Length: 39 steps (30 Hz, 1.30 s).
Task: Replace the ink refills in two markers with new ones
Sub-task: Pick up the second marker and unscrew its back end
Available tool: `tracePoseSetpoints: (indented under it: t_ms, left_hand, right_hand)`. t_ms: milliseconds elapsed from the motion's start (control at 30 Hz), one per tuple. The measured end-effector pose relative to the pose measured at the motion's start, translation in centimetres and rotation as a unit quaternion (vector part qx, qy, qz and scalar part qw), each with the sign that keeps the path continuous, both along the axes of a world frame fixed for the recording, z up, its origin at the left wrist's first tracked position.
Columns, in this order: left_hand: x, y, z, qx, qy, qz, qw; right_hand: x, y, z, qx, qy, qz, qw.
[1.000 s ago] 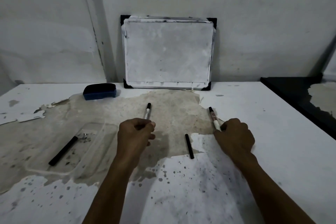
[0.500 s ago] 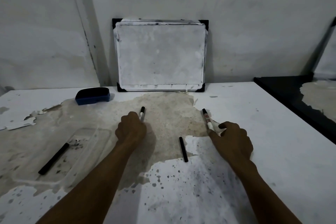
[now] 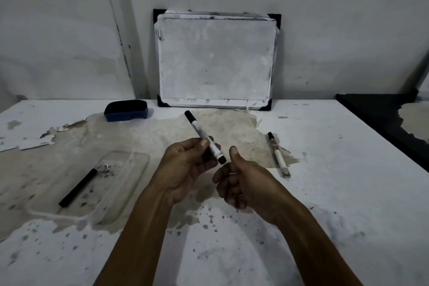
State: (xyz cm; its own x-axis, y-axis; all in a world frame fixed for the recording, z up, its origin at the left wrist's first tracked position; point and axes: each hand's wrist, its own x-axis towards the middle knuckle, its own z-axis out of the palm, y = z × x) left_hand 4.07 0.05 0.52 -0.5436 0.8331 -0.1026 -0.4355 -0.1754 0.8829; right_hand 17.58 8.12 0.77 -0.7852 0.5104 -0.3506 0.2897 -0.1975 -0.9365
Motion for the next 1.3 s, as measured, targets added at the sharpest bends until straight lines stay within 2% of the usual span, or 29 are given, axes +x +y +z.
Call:
tracePoseSetpoints:
  t_ms: [67, 133, 200, 267, 333, 433, 500, 567, 667, 733, 767, 800, 833, 867, 900, 933, 967, 1033, 1100, 1167, 1233, 1300]
  left_hand:
    - [0.1, -0.3, -0.5, 0.010, 0.008, -0.004, 1.000]
    - [0.2, -0.5, -1.0, 0.015, 0.021, 0.004, 1.000]
    - [0.1, -0.5, -1.4, 0.013, 0.032, 0.022, 0.999]
    - [0.1, -0.4, -1.7, 0.005, 0.035, 0.040, 0.999]
    - [0.2, -0.3, -2.0, -0.002, 0.037, 0.053, 0.998]
    - [0.4, -0.1, -2.2, -0.021, 0.045, 0.068, 0.996]
    - [0.5, 0.0, -2.3, -0.038, 0.055, 0.078, 0.995]
    - [0.6, 0.1, -2.3, -0.055, 0.066, 0.084, 0.993]
    - [0.6, 0.2, -2.3, -0.079, 0.079, 0.099, 0.989]
    - [0.5, 0.1, -2.3, -0.082, 0.088, 0.097, 0.988]
    - [0.4, 0.1, -2.2, -0.080, 0.090, 0.085, 0.989]
    - [0.3, 0.0, -2.1, -0.074, 0.085, 0.065, 0.991]
    - [0.1, -0.2, -1.9, -0.064, 0.068, 0.037, 0.995]
    - [0.0, -0.4, -1.6, -0.043, 0.035, 0.003, 0.998]
    - [-0.1, -0.6, -1.4, -0.012, -0.006, -0.030, 0.999]
    - [-0.1, -0.8, -1.2, 0.025, -0.046, -0.060, 0.997]
    - [-0.1, -0.9, -1.1, 0.059, -0.080, -0.080, 0.992]
    - [0.1, -1.1, -0.8, 0.089, -0.109, -0.088, 0.986]
    - [0.1, -1.1, -0.6, 0.073, -0.078, -0.075, 0.991]
    - [0.1, -1.3, -0.5, 0.056, -0.034, -0.066, 0.996]
    - [0.0, -1.4, -0.4, 0.033, 0.011, -0.051, 0.998]
    - [-0.1, -1.5, -0.3, 0.010, 0.044, -0.023, 0.999]
  right_hand:
    - [-0.4, -0.2, -0.3, -0.035, 0.028, 0.014, 0.999]
    - [-0.7, -0.4, -0.6, -0.022, 0.056, 0.017, 0.998]
    - [-0.9, -0.6, -0.9, 0.018, 0.073, 0.003, 0.997]
    - [-1.0, -0.8, -1.0, 0.108, 0.070, -0.019, 0.991]
    - [-1.1, -0.8, -1.3, 0.237, 0.049, -0.034, 0.970]
    - [-1.3, -0.7, -1.7, 0.408, -0.006, -0.039, 0.912]
    - [-1.3, -0.7, -1.8, 0.456, -0.037, -0.040, 0.888]
    - [-1.4, -0.8, -1.9, 0.471, -0.062, -0.038, 0.879]
    - [-1.8, -1.1, -2.3, 0.508, -0.144, -0.028, 0.849]
    - [-1.9, -1.5, -2.3, 0.534, -0.154, -0.025, 0.831]
    - [-1.7, -1.6, -2.0, 0.525, -0.133, -0.020, 0.840]
    - [-1.4, -1.5, -1.8, 0.481, -0.090, -0.016, 0.872]
    - [-1.1, -1.4, -1.5, 0.381, -0.035, -0.012, 0.924]
    - [-0.9, -1.3, -1.1, 0.232, 0.021, 0.001, 0.972]
    - [-0.6, -1.1, -0.9, 0.065, 0.067, 0.026, 0.995]
    - [-0.3, -0.9, -0.9, -0.084, 0.101, 0.055, 0.990]
    - [-0.2, -0.9, -0.8, -0.193, 0.122, 0.084, 0.970]
    - [-0.3, -1.1, -0.9, -0.301, 0.153, 0.122, 0.933]
    - [-0.3, -1.2, -1.0, -0.287, 0.145, 0.116, 0.940]
    - [-0.2, -1.5, -0.8, -0.195, 0.116, 0.091, 0.970]
    - [-0.1, -1.8, -0.5, -0.080, 0.098, 0.064, 0.990]
    - [-0.1, -2.3, -0.2, 0.115, 0.067, 0.037, 0.990]
